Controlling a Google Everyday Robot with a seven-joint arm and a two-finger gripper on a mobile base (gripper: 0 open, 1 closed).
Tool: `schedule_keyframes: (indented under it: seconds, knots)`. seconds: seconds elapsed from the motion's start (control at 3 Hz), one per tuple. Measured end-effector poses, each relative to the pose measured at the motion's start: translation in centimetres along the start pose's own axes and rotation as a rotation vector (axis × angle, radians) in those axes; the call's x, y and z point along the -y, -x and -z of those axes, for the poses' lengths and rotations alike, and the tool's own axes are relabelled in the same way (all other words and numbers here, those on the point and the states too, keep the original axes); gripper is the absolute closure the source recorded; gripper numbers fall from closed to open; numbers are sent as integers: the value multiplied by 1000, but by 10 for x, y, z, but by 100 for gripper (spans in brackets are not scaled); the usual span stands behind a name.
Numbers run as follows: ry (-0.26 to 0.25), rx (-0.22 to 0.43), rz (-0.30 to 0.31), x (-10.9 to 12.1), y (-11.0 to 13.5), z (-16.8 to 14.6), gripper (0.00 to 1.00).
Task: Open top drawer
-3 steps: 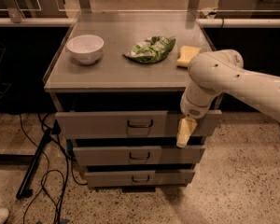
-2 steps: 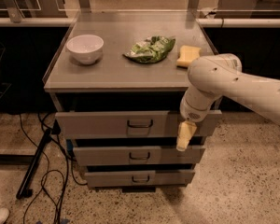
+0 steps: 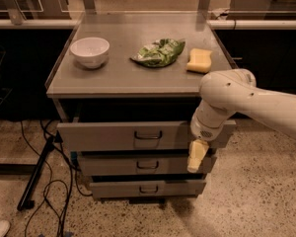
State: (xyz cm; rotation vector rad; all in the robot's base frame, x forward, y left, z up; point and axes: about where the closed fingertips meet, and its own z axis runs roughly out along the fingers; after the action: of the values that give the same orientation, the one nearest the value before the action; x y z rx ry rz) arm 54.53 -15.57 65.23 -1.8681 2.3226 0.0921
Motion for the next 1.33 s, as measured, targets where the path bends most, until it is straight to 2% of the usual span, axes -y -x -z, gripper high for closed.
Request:
schedule_keyframes:
  seconds: [0.33,0.67,1.0,1.33]
  knots:
    - [7,19,-21,-17,-7,11,0]
    - [-9,64,-90,-50,-34,58,0]
    - [-44,85,-151,-73,-60,101,0]
    - [-45,89,-150,-72,-58,101,0]
